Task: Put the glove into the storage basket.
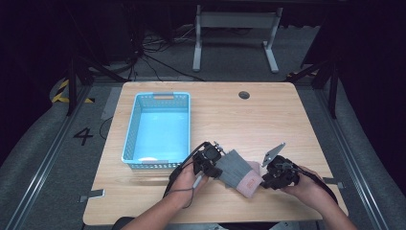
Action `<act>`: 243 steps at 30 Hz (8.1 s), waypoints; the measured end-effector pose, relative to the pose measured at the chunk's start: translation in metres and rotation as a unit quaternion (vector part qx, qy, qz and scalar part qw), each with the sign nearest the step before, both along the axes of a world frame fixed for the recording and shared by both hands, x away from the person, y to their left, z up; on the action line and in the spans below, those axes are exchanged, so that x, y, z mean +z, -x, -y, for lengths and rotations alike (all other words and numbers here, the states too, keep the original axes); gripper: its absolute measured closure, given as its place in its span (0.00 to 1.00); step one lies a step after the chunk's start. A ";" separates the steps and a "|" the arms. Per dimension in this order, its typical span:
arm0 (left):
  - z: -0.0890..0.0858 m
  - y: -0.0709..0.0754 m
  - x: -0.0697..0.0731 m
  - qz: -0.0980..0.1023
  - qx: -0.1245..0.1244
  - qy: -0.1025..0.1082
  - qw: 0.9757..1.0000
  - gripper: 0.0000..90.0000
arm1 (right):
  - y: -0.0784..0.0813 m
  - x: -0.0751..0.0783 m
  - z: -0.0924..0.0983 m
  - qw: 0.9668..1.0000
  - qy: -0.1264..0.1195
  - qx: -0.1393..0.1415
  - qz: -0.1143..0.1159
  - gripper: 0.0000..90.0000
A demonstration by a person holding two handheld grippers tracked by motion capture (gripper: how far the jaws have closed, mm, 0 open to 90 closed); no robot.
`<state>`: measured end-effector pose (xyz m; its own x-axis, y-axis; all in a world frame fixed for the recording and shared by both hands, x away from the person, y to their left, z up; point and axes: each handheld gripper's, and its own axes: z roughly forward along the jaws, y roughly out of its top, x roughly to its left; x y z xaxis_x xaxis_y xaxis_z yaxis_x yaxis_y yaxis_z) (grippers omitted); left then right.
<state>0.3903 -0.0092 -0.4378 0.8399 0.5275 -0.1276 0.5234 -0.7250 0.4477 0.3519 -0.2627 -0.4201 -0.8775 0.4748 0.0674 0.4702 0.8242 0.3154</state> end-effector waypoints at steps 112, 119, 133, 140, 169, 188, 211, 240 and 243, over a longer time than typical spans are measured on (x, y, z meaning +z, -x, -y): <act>-0.009 0.039 0.035 0.053 -0.021 0.036 0.998 0.70 | -0.042 0.016 0.029 0.990 -0.052 -0.112 0.070 0.76; -0.004 0.039 0.038 0.058 -0.024 0.032 0.998 0.58 | -0.043 0.020 0.037 0.987 -0.063 -0.129 0.077 0.71; 0.007 0.028 0.037 0.043 -0.023 0.036 0.998 0.40 | -0.043 0.023 0.046 0.983 -0.077 -0.148 0.074 0.70; 0.018 0.019 0.034 0.034 -0.030 0.043 0.998 0.37 | -0.044 0.023 0.046 0.983 -0.082 -0.150 0.074 0.69; 0.057 0.004 -0.001 0.044 -0.055 -0.020 0.997 0.14 | -0.044 0.024 0.048 0.981 -0.117 -0.150 0.049 0.65; 0.057 0.003 -0.004 0.046 -0.064 -0.016 0.997 0.15 | -0.044 0.026 0.049 0.980 -0.123 -0.150 0.050 0.64; 0.060 0.012 0.006 0.034 -0.082 -0.016 0.996 0.70 | -0.045 0.030 0.054 0.977 -0.135 -0.153 0.058 0.64; -0.002 -0.004 0.072 0.038 -0.063 0.045 0.996 0.73 | -0.061 0.032 0.048 0.977 -0.143 -0.150 0.056 0.64; -0.010 -0.008 0.078 0.042 -0.059 0.053 0.996 0.73 | -0.063 0.031 0.048 0.977 -0.144 -0.149 0.057 0.64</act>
<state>0.3981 0.0005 -0.3601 0.9052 0.4120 -0.1043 0.3953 -0.7260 0.5628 0.4146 -0.3106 -0.3891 -0.7122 0.6867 0.1457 0.6248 0.5255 0.5775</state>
